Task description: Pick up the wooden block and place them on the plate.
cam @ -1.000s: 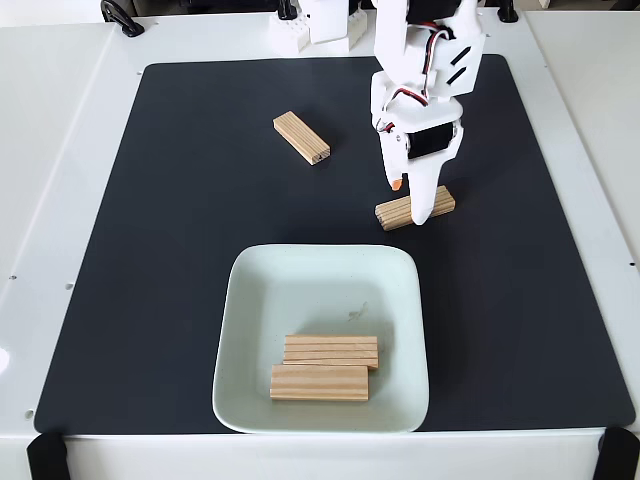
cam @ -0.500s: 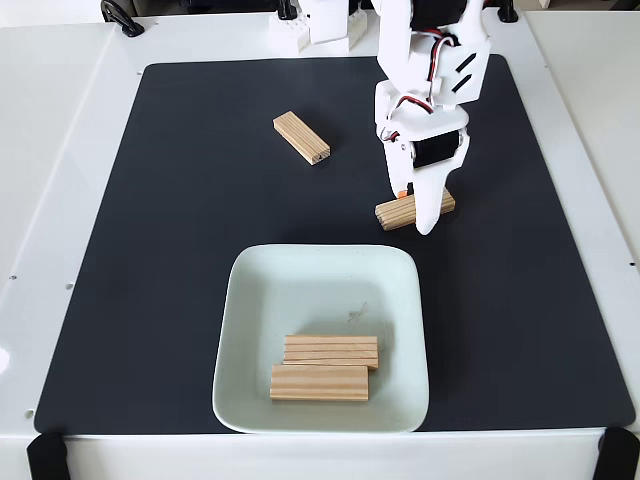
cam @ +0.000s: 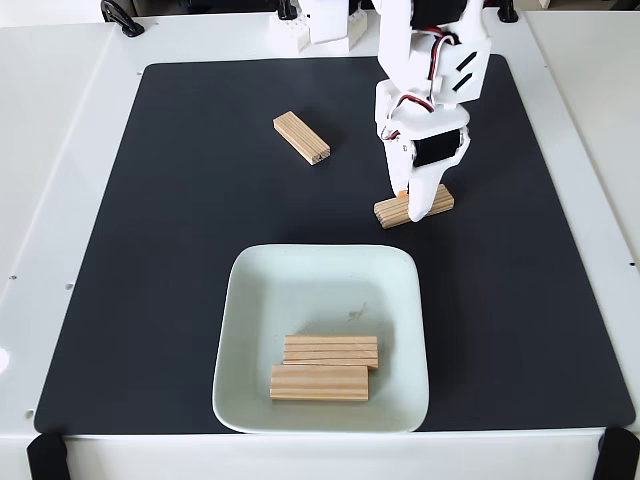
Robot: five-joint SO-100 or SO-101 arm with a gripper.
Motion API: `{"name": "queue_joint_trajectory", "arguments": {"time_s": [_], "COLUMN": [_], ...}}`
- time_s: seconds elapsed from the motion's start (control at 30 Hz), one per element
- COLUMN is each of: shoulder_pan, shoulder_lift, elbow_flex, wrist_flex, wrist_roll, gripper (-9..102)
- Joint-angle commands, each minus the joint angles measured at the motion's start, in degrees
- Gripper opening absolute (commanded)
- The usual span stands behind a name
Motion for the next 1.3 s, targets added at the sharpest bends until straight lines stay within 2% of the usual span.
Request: {"name": "queue_joint_trajectory", "arguments": {"time_s": [0.0,0.2,0.6,0.73,1.0,1.27], "shoulder_pan": [0.35,1.14,0.44,1.23,6.15,12.13], "shoulder_lift": [1.49,7.12,34.54,38.85,32.34,11.69], "elbow_flex": [-1.85,-0.88,16.88,20.13,14.33,-9.4], "wrist_flex": [-0.09,-0.62,-0.79,-6.42,-23.12,-23.73], "wrist_roll": [-0.53,-0.53,-0.53,0.18,0.35,0.44], "gripper": [0,0,0,0,0,0]}}
